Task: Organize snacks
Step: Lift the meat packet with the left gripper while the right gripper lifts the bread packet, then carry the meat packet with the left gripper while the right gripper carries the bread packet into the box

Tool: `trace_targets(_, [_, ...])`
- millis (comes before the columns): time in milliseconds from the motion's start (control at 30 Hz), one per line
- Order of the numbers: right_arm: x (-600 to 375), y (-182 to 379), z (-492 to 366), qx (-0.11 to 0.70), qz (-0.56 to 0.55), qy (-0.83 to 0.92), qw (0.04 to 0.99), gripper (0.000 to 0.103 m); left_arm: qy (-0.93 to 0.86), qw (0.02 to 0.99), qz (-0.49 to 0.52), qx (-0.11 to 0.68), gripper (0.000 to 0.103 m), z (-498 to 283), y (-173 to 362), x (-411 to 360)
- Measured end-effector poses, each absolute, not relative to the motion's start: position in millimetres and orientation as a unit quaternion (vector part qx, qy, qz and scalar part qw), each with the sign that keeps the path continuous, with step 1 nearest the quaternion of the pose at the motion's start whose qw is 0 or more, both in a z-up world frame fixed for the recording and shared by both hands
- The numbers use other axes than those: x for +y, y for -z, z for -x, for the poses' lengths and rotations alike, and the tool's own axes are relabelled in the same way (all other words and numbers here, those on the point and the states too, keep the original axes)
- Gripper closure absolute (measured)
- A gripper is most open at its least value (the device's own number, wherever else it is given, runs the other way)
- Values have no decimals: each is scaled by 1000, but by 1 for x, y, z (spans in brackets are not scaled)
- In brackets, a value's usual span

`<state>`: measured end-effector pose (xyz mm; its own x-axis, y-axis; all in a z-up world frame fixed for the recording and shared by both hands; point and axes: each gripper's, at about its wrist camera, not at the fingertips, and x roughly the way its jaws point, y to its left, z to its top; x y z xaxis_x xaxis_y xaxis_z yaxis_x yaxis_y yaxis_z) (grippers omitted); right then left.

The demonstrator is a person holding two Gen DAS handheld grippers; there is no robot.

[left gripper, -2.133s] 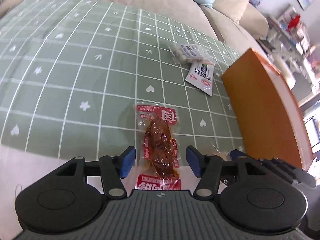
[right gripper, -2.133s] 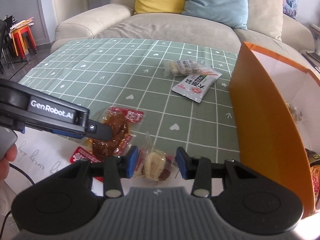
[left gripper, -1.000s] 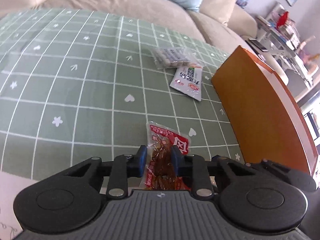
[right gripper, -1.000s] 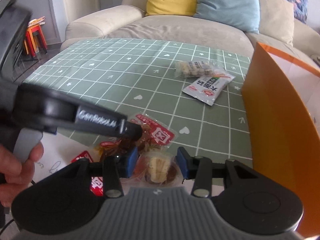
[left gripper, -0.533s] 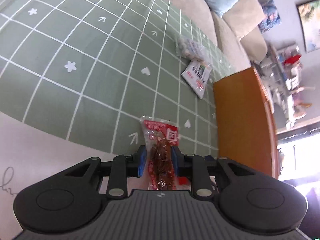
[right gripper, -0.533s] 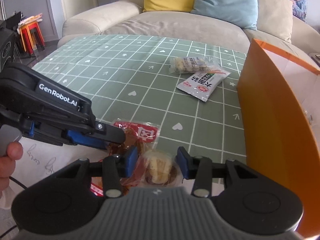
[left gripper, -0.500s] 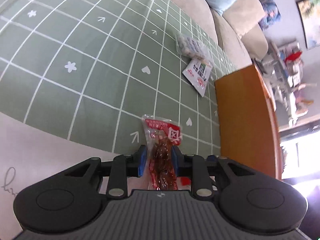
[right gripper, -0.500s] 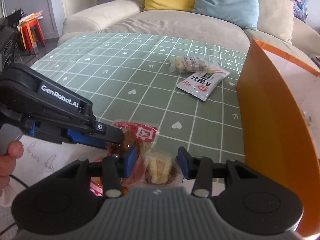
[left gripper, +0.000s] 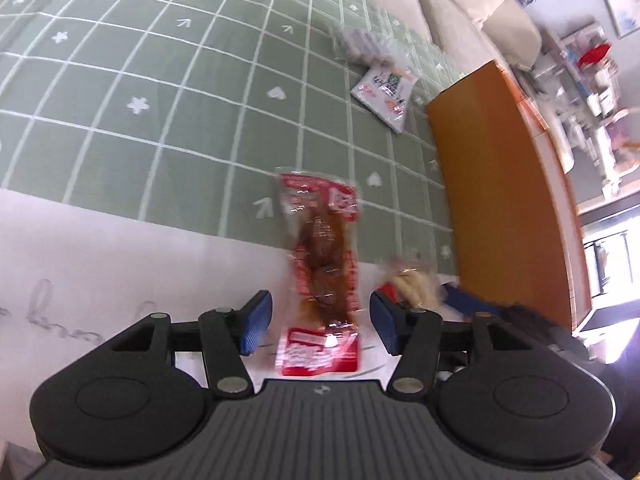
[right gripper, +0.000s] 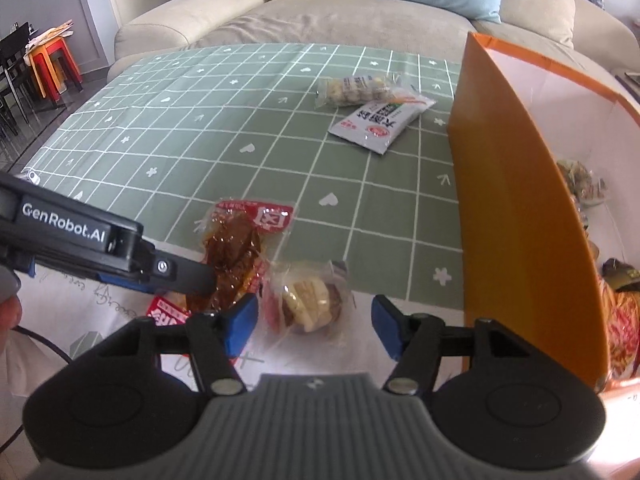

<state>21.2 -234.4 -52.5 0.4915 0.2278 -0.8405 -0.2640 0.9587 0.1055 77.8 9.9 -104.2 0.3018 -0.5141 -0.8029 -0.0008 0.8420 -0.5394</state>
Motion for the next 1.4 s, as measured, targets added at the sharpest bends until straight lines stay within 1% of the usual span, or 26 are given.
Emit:
trace_targets(33, [-235, 54, -21, 485, 14, -144, 862, 52, 168, 772, 231, 568, 39, -78, 106, 8])
trace_targets(133, [-236, 57, -20, 480, 10, -149, 865, 56, 177, 772, 230, 565, 39, -78, 107, 2])
trace_targets(167, [-235, 57, -21, 478, 10, -152, 865, 56, 178, 774, 228, 564, 41, -78, 106, 0])
trace_targets(200, [-235, 58, -21, 478, 7, -156, 864, 57, 179, 775, 227, 563, 47, -79, 107, -2])
trace_targets(233, [-235, 58, -21, 478, 4, -162, 863, 59, 177, 776, 225, 562, 48, -79, 107, -3])
trace_targets(367, [-232, 58, -20, 474, 9, -166, 865, 60, 171, 778, 236, 556, 54, -80, 107, -2])
trace_targets(400, [-233, 58, -20, 475, 4, -166, 864, 60, 172, 776, 248, 555, 54, -80, 108, 0])
trace_targets(433, [-234, 58, -21, 476, -3, -170, 863, 63, 170, 772, 258, 555, 54, -81, 109, 1])
trace_targets(600, [-240, 60, -22, 481, -34, -168, 860, 64, 186, 756, 324, 538, 55, -81, 115, 8])
trace_targets(667, [-243, 61, -23, 482, -47, -170, 858, 65, 194, 748, 339, 536, 57, -83, 116, 5])
trace_targets(833, [-239, 62, -23, 481, -42, -171, 859, 66, 190, 771, 299, 529, 57, -85, 112, -9])
trace_targets(867, [-241, 62, -23, 482, -48, -170, 858, 66, 191, 773, 296, 528, 59, -84, 112, -9])
trace_targets(933, [-244, 63, -24, 484, -57, -170, 857, 65, 192, 778, 287, 524, 66, -83, 109, -9])
trace_targets(967, [-244, 63, -24, 484, -58, -170, 856, 65, 189, 785, 275, 522, 78, -82, 107, -8])
trace_targets(1000, [-244, 63, -24, 484, -57, -168, 857, 64, 194, 789, 263, 520, 80, -82, 104, -8])
trace_targets(1167, [-238, 62, -23, 481, -35, -171, 859, 64, 196, 800, 227, 520, 81, -80, 101, -12])
trace_targets(1233, [-238, 62, -24, 482, -34, -168, 859, 65, 197, 797, 238, 519, 81, -80, 101, -10])
trace_targets(1267, [-239, 62, -24, 484, -34, -167, 859, 65, 197, 794, 248, 519, 82, -80, 102, -7])
trace_targets(1300, [-241, 61, -25, 485, -35, -165, 858, 66, 193, 793, 252, 519, 88, -81, 102, -4])
trace_targets(1400, [-247, 61, -26, 487, -40, -152, 859, 66, 180, 801, 237, 520, 86, -82, 102, 0])
